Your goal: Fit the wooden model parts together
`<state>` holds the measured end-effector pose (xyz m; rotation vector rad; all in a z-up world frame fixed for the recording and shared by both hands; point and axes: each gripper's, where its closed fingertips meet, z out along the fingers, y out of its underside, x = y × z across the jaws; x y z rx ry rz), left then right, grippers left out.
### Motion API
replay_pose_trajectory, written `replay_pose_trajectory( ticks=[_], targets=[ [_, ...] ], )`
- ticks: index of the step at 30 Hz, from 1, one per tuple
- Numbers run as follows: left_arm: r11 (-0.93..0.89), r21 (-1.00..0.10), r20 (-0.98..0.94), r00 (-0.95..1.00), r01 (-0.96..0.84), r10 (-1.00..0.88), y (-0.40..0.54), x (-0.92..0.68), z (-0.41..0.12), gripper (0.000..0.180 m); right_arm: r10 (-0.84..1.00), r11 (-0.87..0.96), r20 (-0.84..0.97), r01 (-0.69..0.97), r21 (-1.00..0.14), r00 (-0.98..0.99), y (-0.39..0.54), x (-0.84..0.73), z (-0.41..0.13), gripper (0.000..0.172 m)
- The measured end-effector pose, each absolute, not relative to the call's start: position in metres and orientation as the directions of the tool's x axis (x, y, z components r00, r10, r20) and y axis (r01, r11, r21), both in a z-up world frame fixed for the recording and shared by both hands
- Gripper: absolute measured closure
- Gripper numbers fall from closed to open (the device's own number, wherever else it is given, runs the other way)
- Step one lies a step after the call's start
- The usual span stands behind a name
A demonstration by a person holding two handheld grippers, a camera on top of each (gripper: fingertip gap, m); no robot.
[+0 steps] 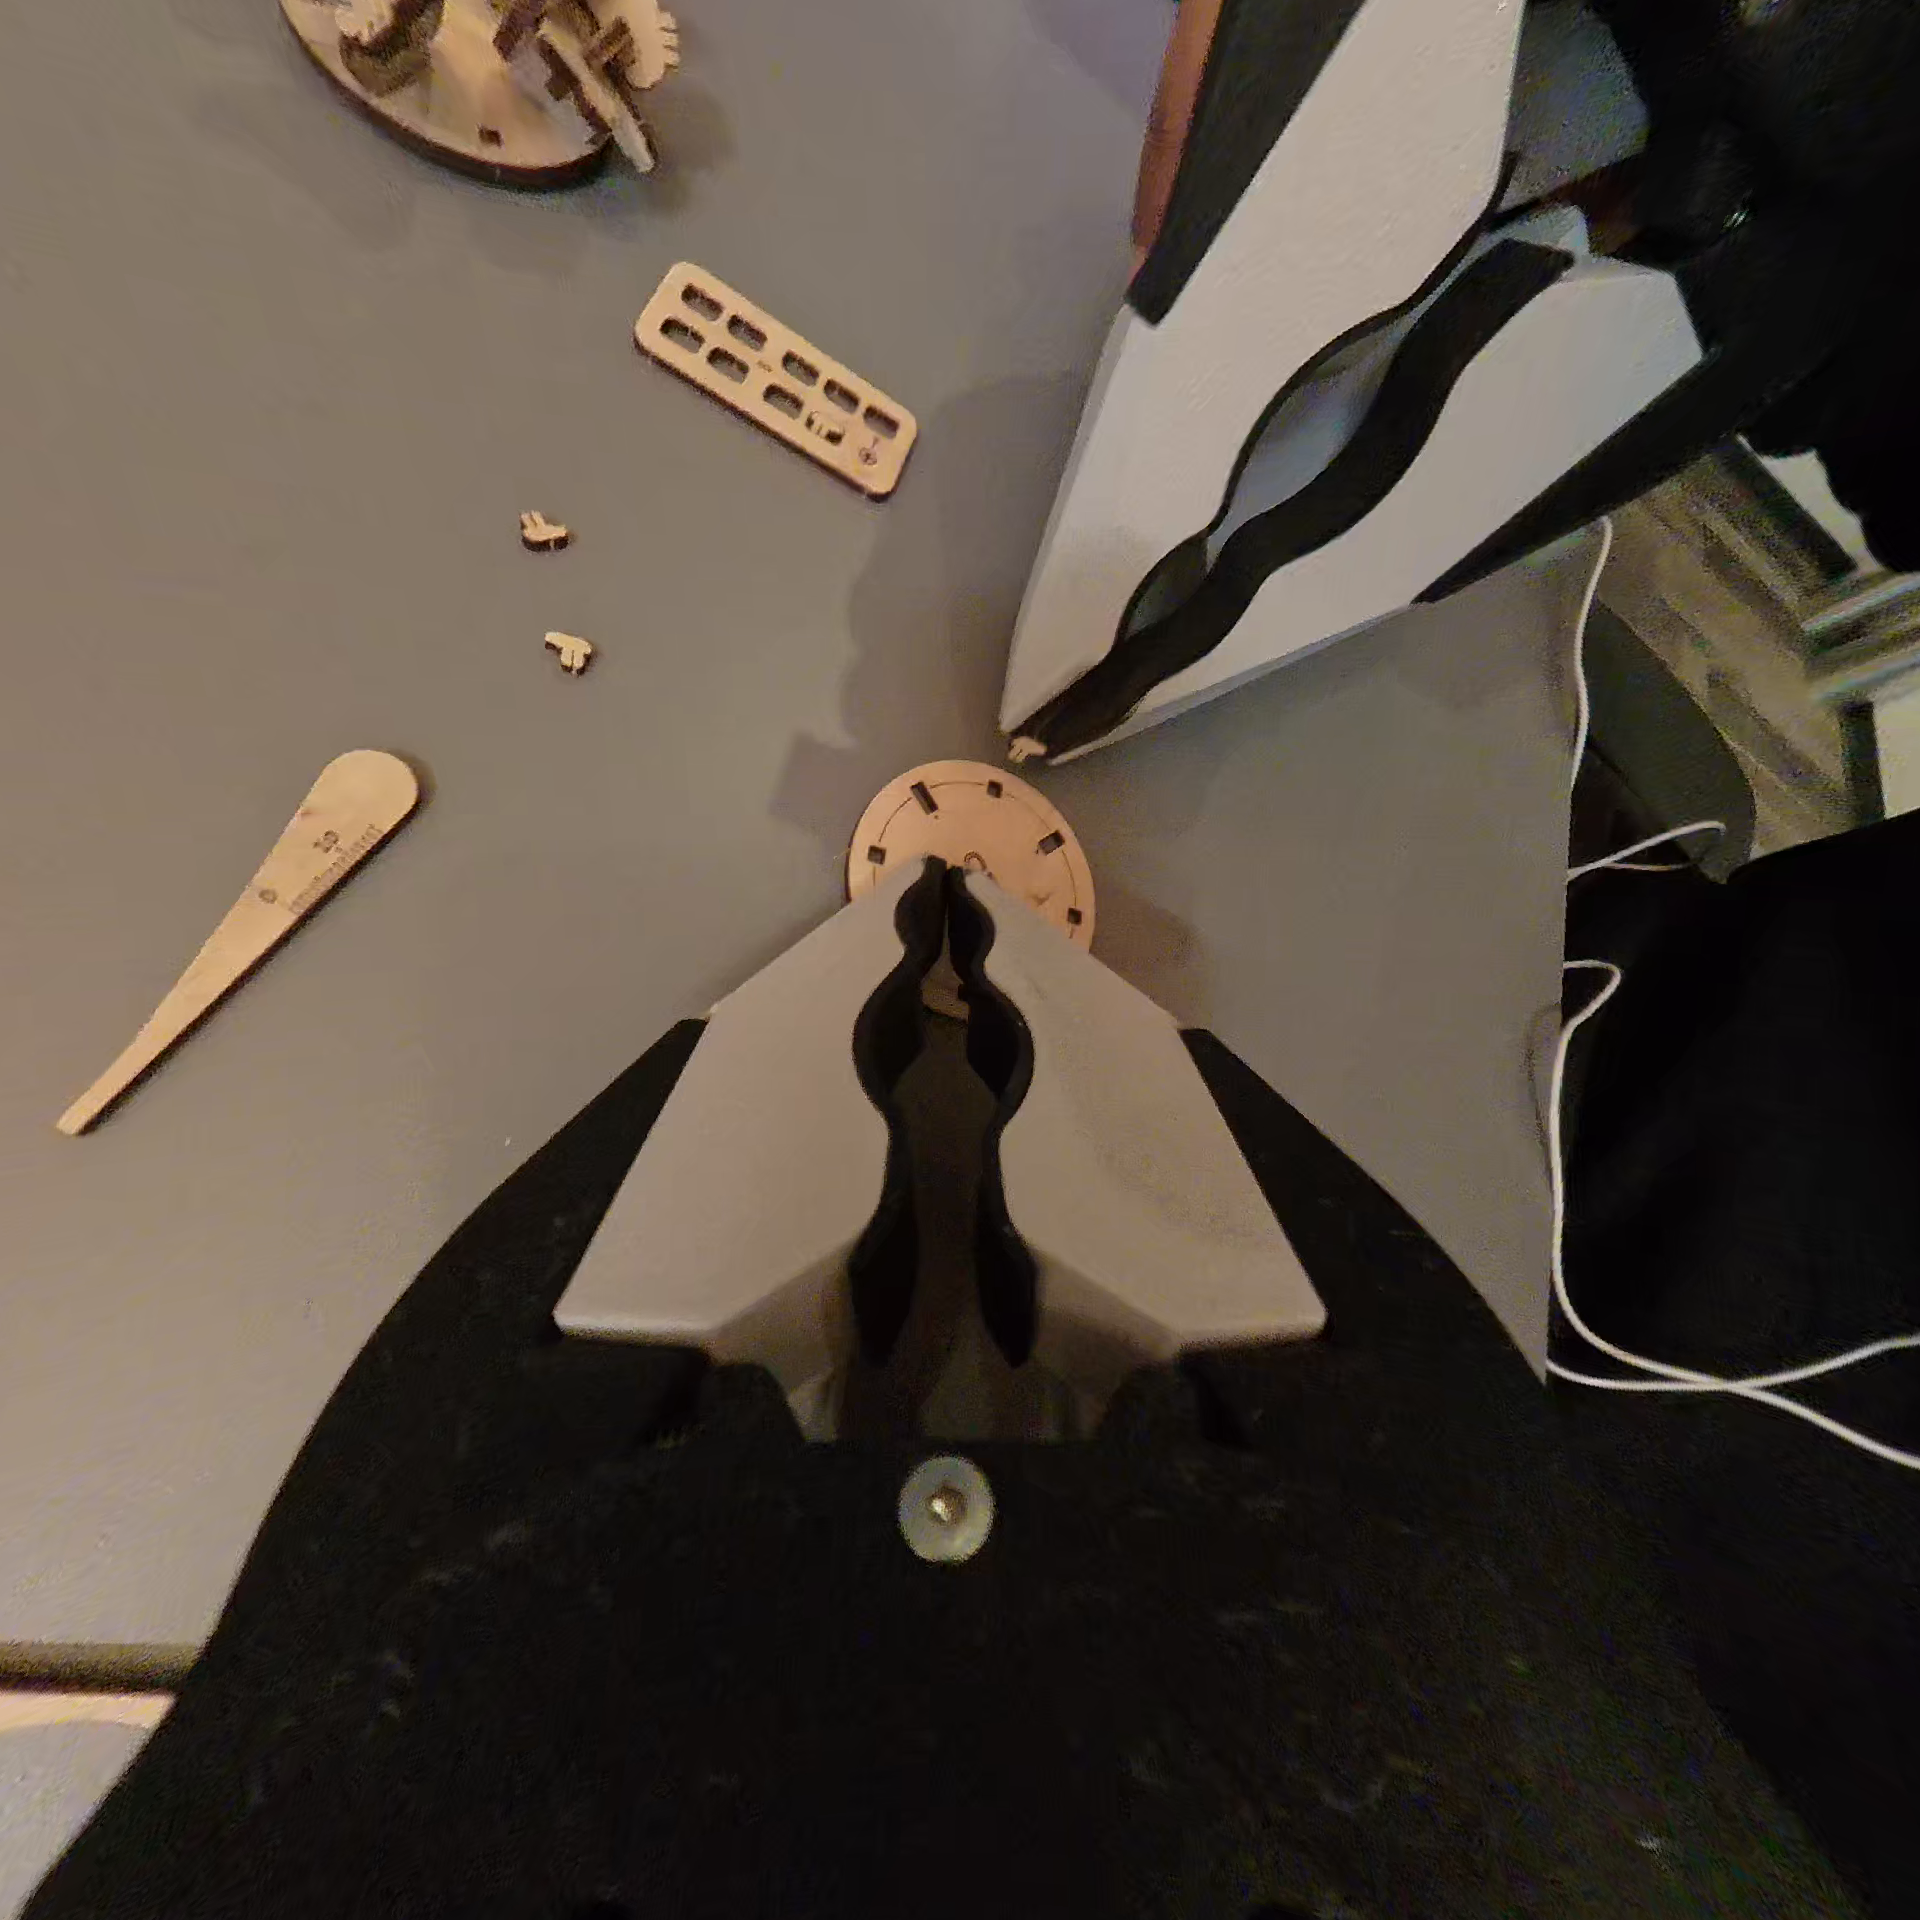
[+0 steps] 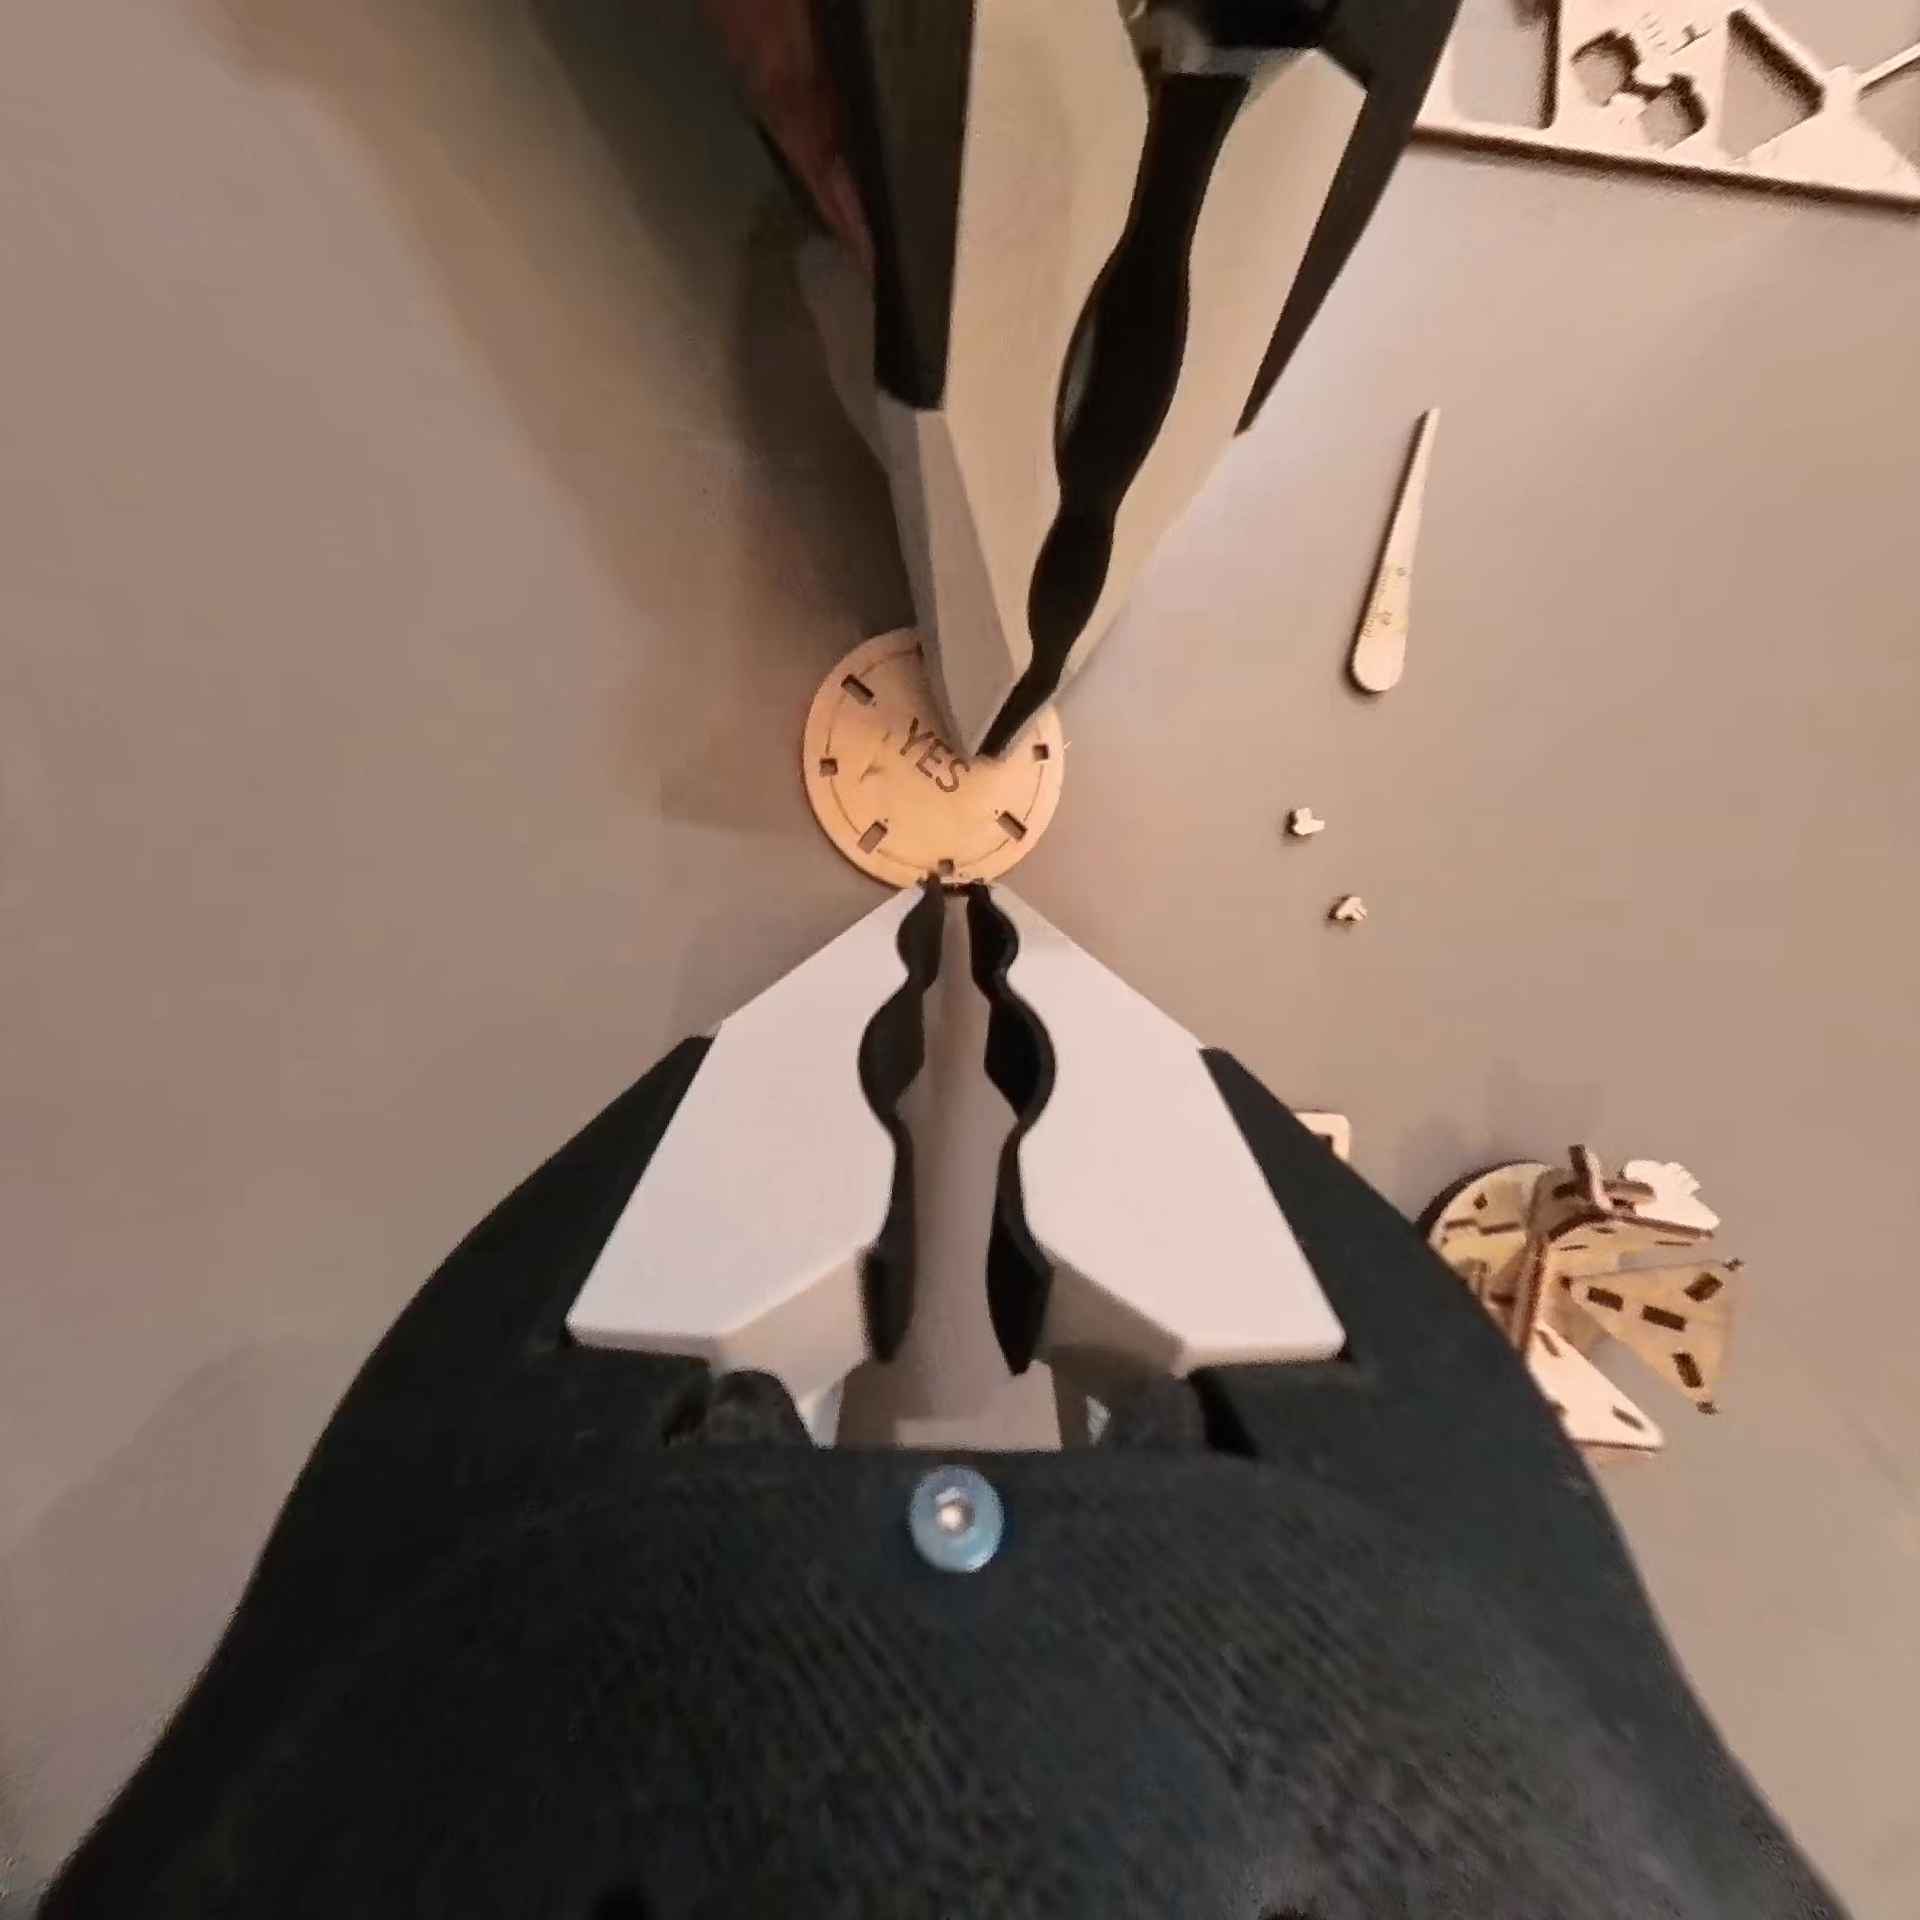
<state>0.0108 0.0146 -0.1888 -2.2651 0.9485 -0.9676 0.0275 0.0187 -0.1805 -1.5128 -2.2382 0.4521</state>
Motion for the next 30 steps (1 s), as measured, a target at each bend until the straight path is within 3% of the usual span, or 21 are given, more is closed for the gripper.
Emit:
replay_pose_trajectory(
  ticks=[12, 30],
  targets=[
    [-0.678, -0.633, 0.446, 0.54, -0.374, -0.714, 0.0139, 0.0113, -0.1889, 0.18, 0.928, 0.374, 0.094, 0.895, -0.244, -0.362, 0.0199, 0.0284, -0.1893, 0.168],
    [-0.713, -0.611, 0.481, 0.555, -0.344, -0.679, 0.0137, 0.0112, -0.1886, 0.18, 0.914, 0.402, 0.113, 0.908, -0.121, -0.389, 0.0162, 0.0275, -0.1901, 0.168]
  ],
)
